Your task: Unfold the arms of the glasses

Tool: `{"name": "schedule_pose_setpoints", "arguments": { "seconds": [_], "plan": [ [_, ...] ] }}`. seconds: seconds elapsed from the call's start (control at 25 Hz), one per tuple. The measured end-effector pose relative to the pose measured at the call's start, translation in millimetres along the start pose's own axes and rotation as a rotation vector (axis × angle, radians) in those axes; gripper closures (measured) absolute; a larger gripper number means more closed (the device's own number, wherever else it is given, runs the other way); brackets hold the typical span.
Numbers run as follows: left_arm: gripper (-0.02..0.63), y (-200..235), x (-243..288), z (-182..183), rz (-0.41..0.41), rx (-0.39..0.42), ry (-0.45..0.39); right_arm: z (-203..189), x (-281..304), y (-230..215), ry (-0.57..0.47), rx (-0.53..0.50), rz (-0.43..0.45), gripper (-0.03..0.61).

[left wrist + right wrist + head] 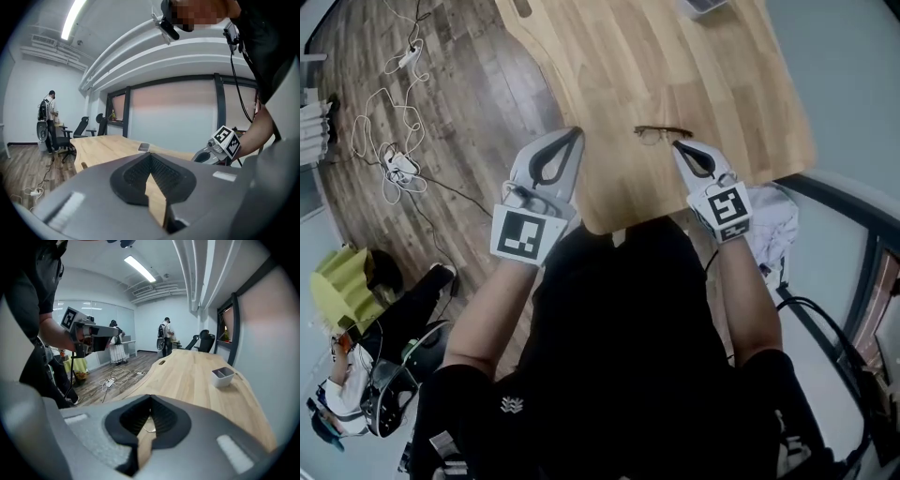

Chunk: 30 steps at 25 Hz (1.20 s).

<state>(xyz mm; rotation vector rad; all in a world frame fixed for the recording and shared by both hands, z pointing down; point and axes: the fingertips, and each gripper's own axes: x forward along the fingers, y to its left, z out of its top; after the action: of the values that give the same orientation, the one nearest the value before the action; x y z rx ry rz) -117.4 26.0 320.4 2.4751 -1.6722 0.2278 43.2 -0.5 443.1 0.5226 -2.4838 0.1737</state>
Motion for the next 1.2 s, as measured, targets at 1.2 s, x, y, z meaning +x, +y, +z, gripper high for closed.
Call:
{"name": "schedule_pose_setpoints", "arguments": {
  "seconds": [1.2],
  "plan": [
    [0.611, 19, 51, -87, 0.105, -0.111, 0.143, -92, 112, 1, 0.392, -0.515, 0.368, 0.552]
  ]
}}
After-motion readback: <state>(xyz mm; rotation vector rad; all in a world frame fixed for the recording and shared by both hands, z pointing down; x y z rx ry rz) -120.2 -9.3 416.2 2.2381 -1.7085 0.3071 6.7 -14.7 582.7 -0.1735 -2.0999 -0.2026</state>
